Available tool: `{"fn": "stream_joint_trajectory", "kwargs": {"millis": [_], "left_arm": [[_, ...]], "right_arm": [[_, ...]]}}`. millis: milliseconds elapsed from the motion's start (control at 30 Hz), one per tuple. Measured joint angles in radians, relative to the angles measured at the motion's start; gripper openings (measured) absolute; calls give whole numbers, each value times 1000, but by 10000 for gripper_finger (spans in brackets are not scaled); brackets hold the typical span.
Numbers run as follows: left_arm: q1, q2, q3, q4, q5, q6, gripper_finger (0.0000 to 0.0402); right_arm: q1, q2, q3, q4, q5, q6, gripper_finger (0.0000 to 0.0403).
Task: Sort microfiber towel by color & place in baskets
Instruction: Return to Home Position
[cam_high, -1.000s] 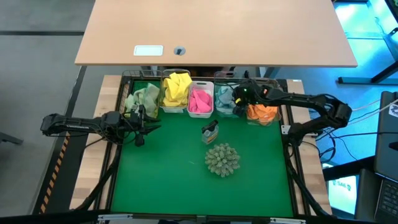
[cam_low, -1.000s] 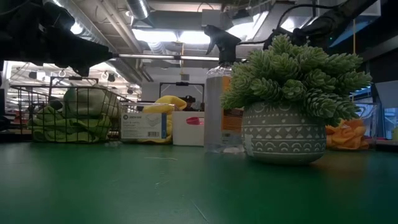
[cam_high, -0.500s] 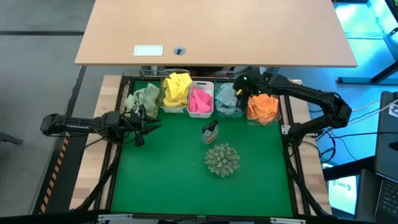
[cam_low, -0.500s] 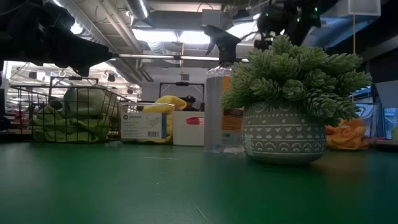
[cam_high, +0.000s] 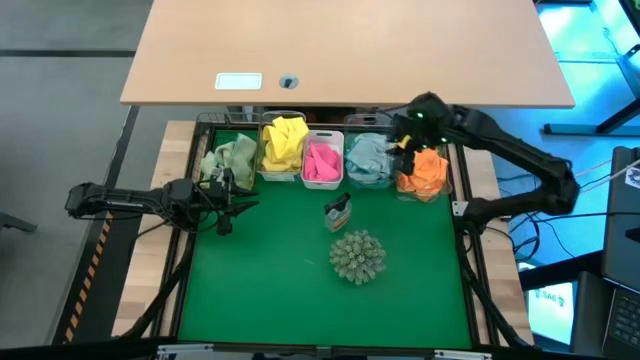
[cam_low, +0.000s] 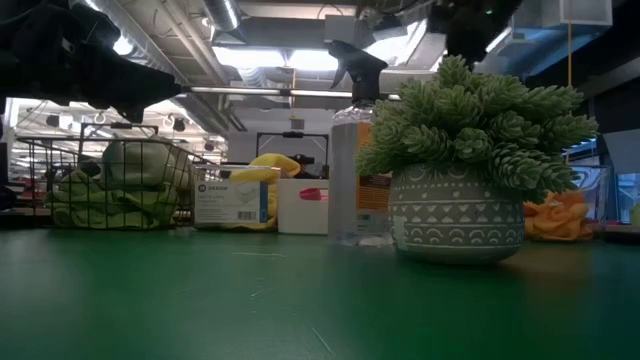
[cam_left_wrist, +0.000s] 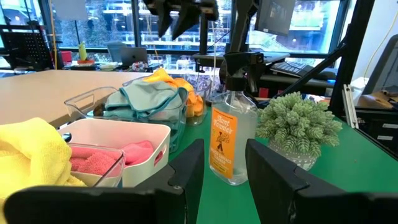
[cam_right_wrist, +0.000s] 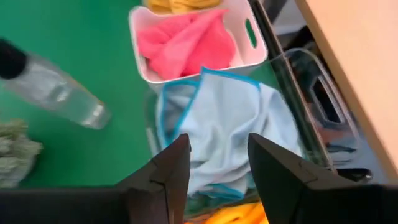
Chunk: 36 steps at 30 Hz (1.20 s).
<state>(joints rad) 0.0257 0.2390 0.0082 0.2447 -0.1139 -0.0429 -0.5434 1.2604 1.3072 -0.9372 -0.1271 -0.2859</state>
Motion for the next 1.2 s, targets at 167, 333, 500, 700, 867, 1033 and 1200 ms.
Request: {"fn": "stream_joint_trajectory", "kwargs": {"millis": [167,333,500,700,867,1033,1200], "left_arm": [[0,0,0,0,0,0,112],[0,0,0,2,0,0,112],[0,-7,0,6,-13,38,112],[0,-31,0,4,-34,61,112],[0,-71,0,4,-39,80,112],[0,-115,0,3,-39,103,112],[0,-166,0,-4,-39,133,112]], "right_arm": [[0,-156,-168,73,-23,46,160],[0,-344,-395,212,-55,124,160],[0,-528,-569,305,-154,177,160],[0,-788,-676,306,-120,245,160],[0,-976,-703,319,-120,287,160],[0,-1116,-703,318,-120,290,160],[0,-1208,-703,317,-125,355,160]]}}
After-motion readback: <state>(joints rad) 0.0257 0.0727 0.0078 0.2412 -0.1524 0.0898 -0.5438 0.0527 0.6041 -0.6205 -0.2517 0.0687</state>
